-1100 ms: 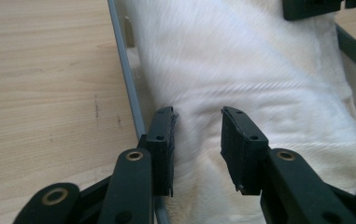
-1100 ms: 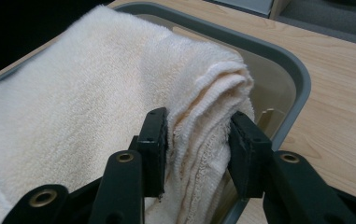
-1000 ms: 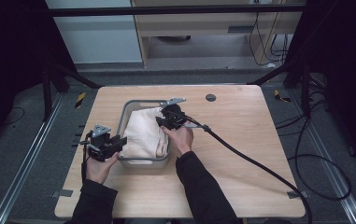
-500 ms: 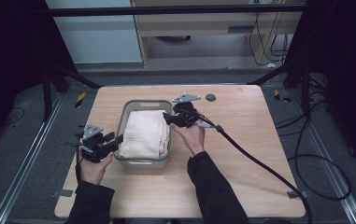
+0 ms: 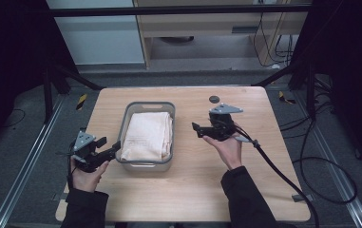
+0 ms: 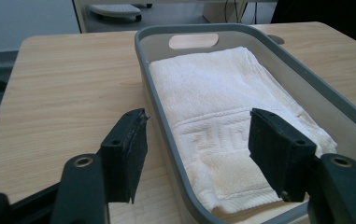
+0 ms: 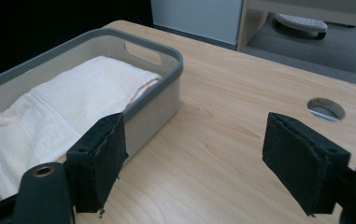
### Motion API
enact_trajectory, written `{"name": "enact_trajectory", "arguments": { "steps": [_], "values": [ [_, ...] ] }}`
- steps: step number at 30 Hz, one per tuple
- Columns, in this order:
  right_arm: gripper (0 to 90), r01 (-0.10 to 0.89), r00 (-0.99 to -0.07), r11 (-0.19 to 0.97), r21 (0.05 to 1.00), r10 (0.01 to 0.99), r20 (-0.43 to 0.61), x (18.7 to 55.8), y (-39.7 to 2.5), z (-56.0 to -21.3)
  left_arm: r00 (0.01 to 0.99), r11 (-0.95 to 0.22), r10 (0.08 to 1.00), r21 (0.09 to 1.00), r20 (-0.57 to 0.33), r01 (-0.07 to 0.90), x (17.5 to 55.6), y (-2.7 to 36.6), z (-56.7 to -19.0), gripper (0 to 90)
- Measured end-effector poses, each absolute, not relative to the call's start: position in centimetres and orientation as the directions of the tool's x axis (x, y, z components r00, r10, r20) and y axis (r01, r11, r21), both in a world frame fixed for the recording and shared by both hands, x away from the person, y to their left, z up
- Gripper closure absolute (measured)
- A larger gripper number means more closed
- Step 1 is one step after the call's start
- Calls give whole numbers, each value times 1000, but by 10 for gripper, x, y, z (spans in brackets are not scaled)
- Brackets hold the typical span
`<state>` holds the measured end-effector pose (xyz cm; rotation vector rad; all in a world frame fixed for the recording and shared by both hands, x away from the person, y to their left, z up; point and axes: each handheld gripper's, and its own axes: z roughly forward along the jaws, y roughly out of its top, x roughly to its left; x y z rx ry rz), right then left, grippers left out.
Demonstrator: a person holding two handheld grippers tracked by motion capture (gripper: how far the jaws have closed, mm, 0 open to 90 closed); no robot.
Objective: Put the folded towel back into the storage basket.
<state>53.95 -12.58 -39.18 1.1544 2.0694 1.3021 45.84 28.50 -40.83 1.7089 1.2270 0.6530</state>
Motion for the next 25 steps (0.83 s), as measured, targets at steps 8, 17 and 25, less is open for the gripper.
{"name": "enact_trajectory", "arguments": {
  "steps": [8, 17, 25],
  "values": [
    [191, 420, -521, 161, 893, 848, 93, 515, -176, -403, 360, -107, 931, 892, -66, 440, 450, 292, -414, 318],
    [162, 438, -489, 137, 889, 866, 107, 486, -220, -424, 337, -116, 941, 894, -41, 433, 439, 309, -425, 269],
    [148, 467, -474, 173, 867, 877, 80, 467, -247, -449, 320, -135, 947, 881, -19, 453, 436, 320, -442, 231]
  ]
}}
